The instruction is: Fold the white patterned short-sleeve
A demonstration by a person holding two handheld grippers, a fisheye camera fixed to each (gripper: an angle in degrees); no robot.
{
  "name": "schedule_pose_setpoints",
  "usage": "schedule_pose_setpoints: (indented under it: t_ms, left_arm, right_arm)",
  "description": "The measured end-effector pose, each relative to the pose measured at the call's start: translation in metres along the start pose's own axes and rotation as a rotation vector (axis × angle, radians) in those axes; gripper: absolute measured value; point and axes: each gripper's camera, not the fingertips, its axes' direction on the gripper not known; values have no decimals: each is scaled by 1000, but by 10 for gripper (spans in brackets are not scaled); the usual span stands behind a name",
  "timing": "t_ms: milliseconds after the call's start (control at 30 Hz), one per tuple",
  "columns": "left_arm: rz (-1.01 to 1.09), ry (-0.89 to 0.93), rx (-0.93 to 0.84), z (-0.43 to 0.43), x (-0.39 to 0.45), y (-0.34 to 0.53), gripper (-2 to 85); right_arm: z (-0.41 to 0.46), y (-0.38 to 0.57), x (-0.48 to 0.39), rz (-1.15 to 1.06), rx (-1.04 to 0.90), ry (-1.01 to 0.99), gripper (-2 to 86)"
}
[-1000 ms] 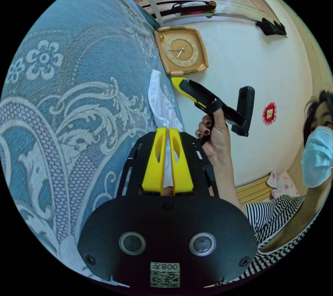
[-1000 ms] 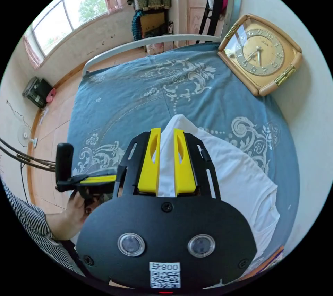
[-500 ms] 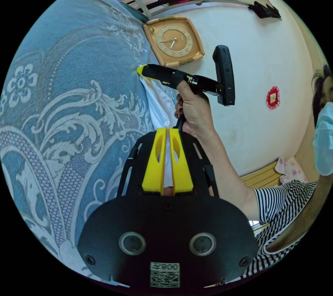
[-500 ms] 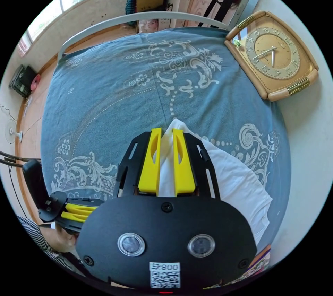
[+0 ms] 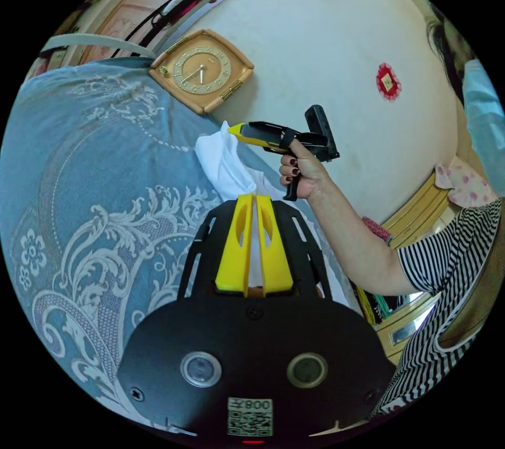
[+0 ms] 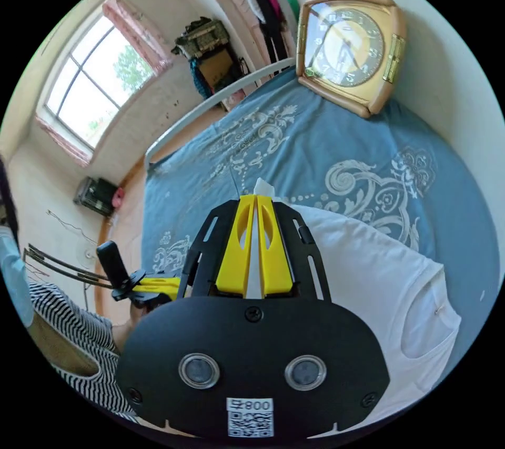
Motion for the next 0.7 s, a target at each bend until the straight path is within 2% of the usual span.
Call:
schedule_pose_setpoints:
  t_ms: [233, 467, 700]
  left_arm:
    - [149, 27, -168, 39, 39, -24, 9]
    - [227, -79, -374, 74, 67, -45, 9]
    - [154, -49, -450, 90, 68, -63, 13]
  right_arm:
    - [-31, 105, 121, 236, 19, -100, 8]
    - [-28, 161, 162, 304, 48, -90, 17]
    - [-17, 202, 192, 366, 41, -78, 19]
